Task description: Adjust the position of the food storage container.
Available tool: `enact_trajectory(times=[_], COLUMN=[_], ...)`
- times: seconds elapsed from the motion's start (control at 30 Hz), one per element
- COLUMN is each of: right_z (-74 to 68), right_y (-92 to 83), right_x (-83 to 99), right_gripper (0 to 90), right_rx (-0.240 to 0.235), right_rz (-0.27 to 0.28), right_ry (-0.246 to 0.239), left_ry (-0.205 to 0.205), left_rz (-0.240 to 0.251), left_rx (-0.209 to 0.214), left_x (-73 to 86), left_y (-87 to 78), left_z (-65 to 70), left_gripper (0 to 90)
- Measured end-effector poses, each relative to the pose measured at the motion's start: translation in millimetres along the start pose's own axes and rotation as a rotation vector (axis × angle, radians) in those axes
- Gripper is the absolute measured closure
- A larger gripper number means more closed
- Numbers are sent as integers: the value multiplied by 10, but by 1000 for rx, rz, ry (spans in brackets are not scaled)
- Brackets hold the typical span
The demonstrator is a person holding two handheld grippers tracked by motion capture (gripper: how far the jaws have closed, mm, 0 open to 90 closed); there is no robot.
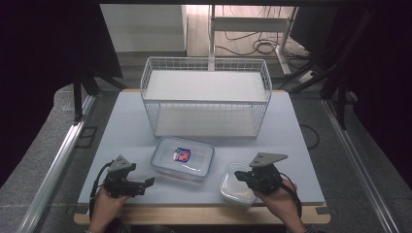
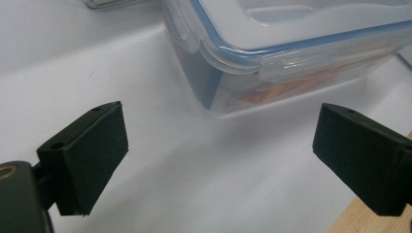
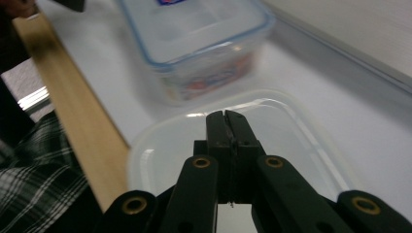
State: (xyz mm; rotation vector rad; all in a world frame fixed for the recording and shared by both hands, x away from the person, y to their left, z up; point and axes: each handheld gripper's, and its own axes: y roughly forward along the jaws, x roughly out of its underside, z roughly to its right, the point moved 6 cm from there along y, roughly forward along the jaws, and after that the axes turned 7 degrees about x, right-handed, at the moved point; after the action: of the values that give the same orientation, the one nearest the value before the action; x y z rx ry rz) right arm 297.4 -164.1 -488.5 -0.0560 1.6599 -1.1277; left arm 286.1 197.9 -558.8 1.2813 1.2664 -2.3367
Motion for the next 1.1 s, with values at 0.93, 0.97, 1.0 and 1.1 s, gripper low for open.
enact_trajectory(times=[0.93, 0.97, 1.0, 1.1], right_z=[-329, -268, -268, -94], right_y=[206, 196, 196, 137], right_x=[201, 206, 206, 204], right_gripper=[896, 896, 896, 896], right_rx=[-54, -41, -41, -4], right_rz=[-153, -156, -156, -153], right_ry=[-143, -131, -131, -100], left_ry=[13, 12, 12, 11], left_rz=[-15, -15, -15, -16], left_rx=[-1, -1, -1, -2], left_x=[7, 7, 7, 6], left_y=[0, 0, 0, 5], left_z=[5, 5, 5, 4], left_gripper=[62, 62, 62, 62])
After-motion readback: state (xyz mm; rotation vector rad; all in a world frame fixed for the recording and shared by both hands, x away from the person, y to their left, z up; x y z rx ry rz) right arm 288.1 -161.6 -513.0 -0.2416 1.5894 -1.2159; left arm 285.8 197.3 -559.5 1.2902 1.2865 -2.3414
